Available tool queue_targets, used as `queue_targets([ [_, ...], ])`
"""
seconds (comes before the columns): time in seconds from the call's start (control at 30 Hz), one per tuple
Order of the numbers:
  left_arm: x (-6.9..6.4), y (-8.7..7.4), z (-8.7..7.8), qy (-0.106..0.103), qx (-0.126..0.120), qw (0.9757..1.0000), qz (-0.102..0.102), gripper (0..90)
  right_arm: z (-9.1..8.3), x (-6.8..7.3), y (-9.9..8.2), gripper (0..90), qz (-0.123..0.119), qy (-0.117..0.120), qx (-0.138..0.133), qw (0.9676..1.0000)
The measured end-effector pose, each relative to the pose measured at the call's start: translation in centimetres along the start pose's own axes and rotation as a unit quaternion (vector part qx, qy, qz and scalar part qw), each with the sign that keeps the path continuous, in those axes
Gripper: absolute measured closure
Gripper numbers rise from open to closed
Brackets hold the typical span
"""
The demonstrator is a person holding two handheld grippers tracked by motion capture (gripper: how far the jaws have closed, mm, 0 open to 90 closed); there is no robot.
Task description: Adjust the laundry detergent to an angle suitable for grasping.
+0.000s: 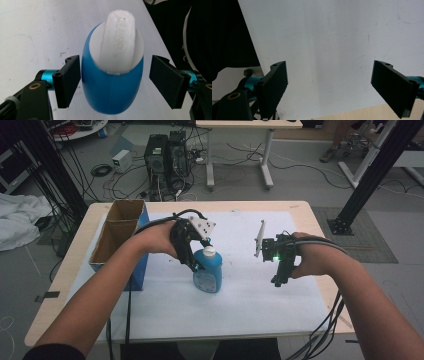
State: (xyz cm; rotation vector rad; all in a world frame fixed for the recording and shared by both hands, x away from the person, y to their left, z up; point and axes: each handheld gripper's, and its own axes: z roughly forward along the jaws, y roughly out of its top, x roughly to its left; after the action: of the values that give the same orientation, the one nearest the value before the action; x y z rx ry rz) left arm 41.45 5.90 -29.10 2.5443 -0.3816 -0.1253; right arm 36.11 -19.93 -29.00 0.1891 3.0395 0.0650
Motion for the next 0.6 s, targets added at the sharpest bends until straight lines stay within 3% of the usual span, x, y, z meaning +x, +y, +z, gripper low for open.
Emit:
queue_targets([
  [0.13,-0.3,-0.1,-0.5,0.008,0.008,0.9998,-0.015,23.7,0.0,-0.1,0.0,13.1,-0.006,-0.001,-0.002,1.0000],
  [0.6,-1.3,-0.4,-2.6,0.033,0.019,0.9988,-0.030,20.9,-0.2,-0.1,0.1,13.1,-0.006,-0.002,-0.006,1.0000],
])
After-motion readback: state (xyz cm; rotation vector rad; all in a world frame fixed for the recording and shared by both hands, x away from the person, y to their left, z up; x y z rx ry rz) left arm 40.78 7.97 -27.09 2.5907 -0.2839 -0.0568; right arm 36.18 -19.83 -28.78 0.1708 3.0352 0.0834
